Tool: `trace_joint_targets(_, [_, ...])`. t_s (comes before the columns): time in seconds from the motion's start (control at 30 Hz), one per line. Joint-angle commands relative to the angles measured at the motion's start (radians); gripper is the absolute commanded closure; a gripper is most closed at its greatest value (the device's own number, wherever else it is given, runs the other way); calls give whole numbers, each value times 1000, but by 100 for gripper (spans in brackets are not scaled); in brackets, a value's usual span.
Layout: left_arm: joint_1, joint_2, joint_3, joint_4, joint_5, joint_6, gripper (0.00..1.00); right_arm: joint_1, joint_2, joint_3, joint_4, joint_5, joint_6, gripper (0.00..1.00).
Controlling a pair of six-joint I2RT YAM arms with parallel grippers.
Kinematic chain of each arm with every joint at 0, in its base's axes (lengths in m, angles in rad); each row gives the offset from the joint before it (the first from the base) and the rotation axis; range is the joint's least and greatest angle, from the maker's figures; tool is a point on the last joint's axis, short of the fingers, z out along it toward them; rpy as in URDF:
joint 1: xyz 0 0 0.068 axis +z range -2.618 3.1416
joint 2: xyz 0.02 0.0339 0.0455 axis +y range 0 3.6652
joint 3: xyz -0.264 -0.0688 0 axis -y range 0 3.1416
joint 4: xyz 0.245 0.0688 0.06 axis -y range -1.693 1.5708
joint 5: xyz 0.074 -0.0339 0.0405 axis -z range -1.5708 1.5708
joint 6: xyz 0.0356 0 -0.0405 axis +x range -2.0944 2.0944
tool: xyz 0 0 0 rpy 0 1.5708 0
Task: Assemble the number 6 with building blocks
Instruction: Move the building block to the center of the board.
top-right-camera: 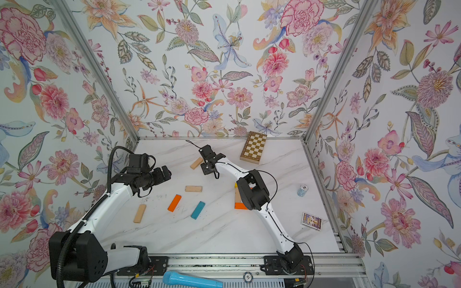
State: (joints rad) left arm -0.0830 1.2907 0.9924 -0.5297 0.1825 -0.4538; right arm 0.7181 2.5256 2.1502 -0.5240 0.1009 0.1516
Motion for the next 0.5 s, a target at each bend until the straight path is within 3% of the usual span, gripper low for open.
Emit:
trace_joint_targets(0.0, [6, 16, -1, 4, 8, -2, 2, 21, -110, -173, -27, -80, -93, 82])
trace_joint_targets(0.13, [3, 42, 9, -1, 18, -11, 2, 17, -303, -466, 116, -145, -207, 79])
trace_joint_targets(0.2, [-4, 64, 17, -6, 19, -15, 2, 0, -366, -558, 177, -204, -260, 71])
trace_joint_targets(0.27, [-20, 92, 30, -12, 17, -20, 2, -19, -403, -610, 237, -220, -292, 53])
trace_joint_targets(0.37, [-56, 141, 57, -22, 13, -31, 3, -44, -423, -617, 260, -253, -295, 44])
trace_joint_targets(0.47, [-86, 170, 85, -33, -7, -29, 3, -26, -445, -655, 259, -256, -291, 41])
